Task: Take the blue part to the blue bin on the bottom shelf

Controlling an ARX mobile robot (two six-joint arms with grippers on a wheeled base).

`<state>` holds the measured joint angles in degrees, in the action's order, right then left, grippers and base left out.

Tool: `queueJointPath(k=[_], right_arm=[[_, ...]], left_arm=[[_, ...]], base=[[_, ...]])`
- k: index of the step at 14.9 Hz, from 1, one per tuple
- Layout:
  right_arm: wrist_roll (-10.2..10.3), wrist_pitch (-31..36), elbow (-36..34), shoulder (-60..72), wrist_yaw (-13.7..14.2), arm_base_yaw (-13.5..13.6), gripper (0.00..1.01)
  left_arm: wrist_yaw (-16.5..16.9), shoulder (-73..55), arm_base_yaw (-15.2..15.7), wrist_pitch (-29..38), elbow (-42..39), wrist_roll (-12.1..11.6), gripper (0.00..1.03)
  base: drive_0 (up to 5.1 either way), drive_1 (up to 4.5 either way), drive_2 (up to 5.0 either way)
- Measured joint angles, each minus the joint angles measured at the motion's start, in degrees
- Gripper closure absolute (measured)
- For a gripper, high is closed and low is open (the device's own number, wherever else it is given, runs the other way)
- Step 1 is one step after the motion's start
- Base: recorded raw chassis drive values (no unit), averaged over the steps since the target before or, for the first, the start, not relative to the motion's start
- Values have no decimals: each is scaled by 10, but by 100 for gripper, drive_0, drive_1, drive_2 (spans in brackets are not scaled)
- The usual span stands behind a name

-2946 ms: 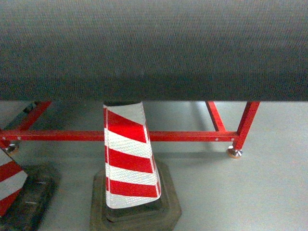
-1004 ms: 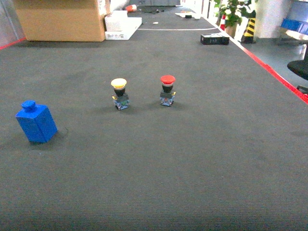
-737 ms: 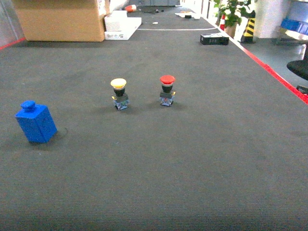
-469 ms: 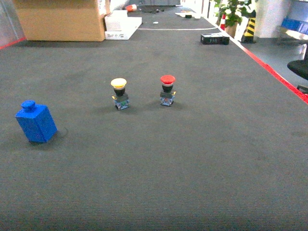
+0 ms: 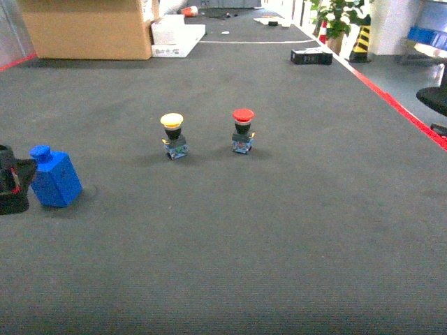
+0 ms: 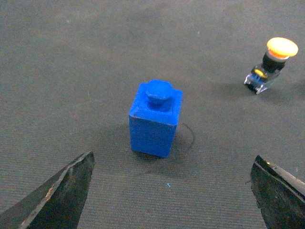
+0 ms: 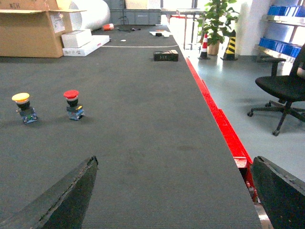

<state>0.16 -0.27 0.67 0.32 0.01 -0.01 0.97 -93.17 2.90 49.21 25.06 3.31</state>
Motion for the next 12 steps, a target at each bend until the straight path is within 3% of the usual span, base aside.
queueJointPath(k=[6, 8, 12], right_arm=[[0, 0, 0, 0, 0, 0, 3], [0, 0, 0, 0, 0, 0, 3], [0, 0, 0, 0, 0, 0, 3]], left_arm=[[34, -147, 11, 1, 96, -22, 5], [44, -290, 21, -16, 226, -38, 5], [42, -303, 25, -25, 252, -33, 42]], base=[[0, 0, 0], [0, 0, 0], [0, 0, 0]])
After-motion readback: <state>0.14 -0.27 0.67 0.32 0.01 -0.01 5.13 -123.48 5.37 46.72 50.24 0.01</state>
